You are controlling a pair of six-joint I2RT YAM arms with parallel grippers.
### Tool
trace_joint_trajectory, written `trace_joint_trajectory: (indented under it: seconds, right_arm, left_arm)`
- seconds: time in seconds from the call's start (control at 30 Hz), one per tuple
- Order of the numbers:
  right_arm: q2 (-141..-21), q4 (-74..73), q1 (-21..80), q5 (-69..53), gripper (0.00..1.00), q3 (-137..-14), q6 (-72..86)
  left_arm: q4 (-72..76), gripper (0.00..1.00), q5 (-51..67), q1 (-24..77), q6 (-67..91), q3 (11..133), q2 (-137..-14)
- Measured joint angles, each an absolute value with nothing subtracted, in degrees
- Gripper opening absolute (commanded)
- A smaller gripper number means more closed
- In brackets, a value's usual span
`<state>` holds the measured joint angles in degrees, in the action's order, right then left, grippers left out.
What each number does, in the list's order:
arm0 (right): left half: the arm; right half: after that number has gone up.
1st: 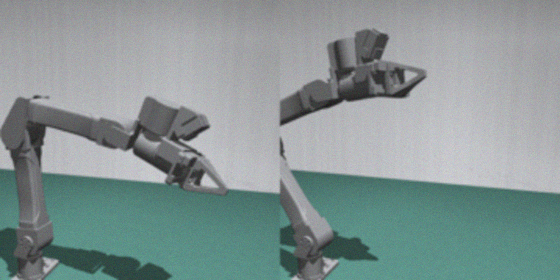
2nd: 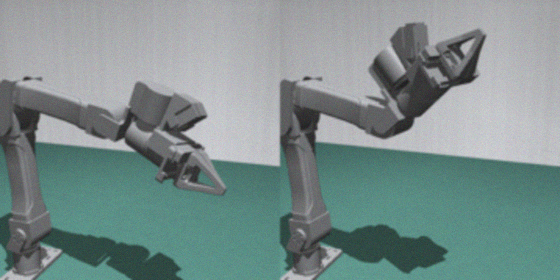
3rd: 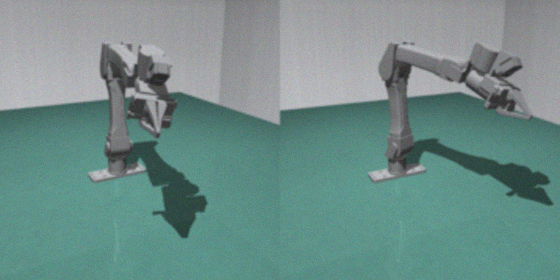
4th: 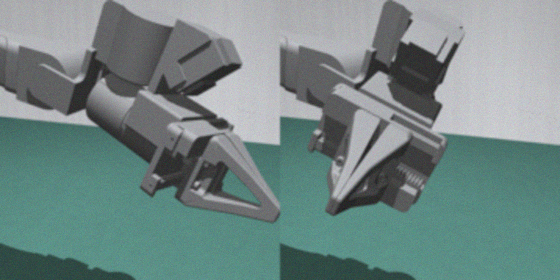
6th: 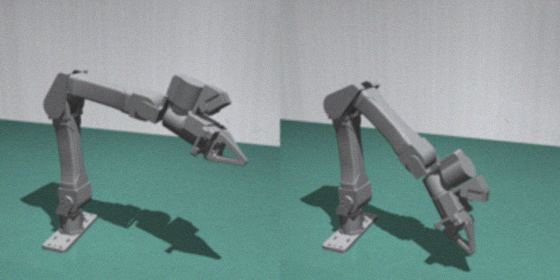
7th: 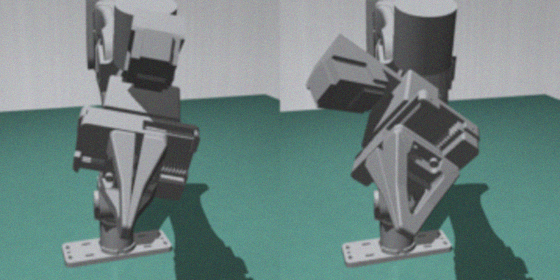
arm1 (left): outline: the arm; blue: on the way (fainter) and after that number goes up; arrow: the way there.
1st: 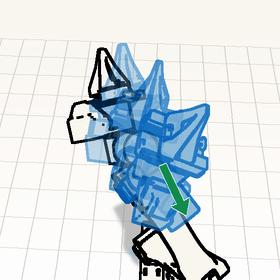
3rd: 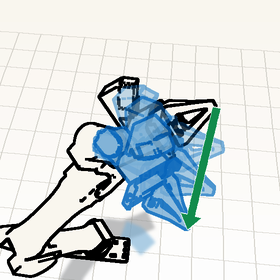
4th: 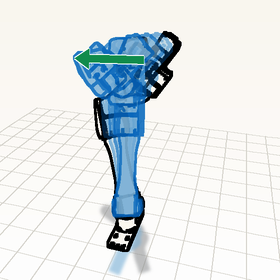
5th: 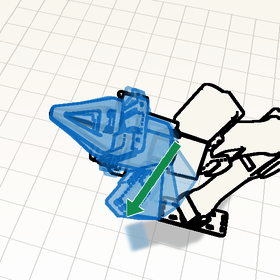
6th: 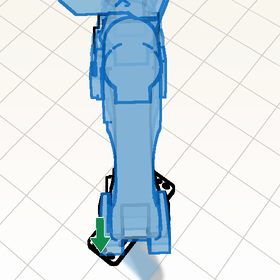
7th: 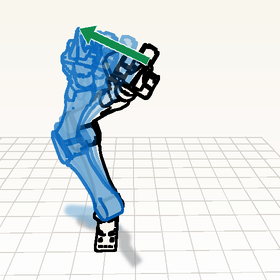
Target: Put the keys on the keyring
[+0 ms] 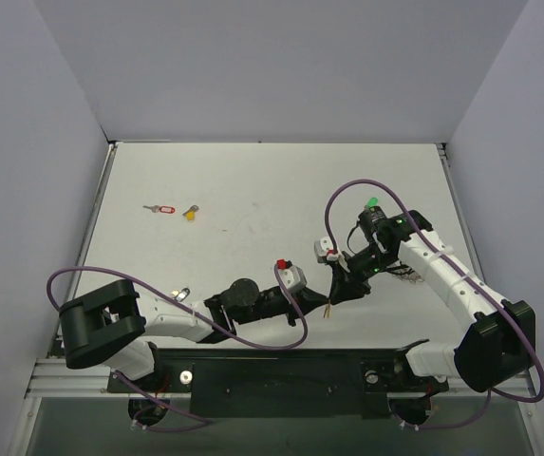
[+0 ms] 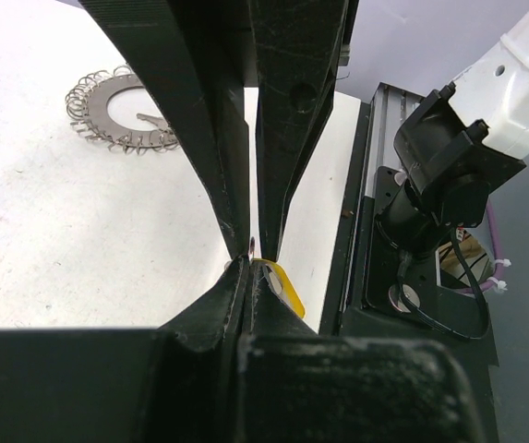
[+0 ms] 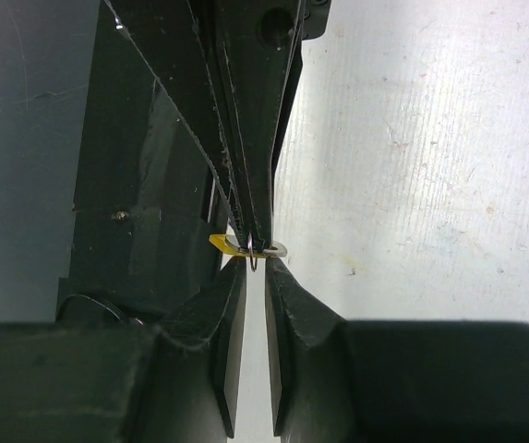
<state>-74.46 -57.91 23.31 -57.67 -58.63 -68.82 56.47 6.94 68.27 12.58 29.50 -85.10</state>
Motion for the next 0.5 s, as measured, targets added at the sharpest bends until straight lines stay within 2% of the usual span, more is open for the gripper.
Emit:
trace_joint_trajectory:
  seconds: [0.1, 0.5]
  right_arm:
    - [-74.46, -57.91, 23.31, -57.65, 0.0, -58.63, -68.99]
    - [-74.48, -58.06, 23.31, -57.23, 0.0, -59.31, -67.75]
  left_arm:
    - [56.47, 0.0, 6.83, 68.27, 12.91, 29.5, -85.1]
    - [56.88, 0.01, 6.09, 68.27, 13.34, 29.5, -85.21]
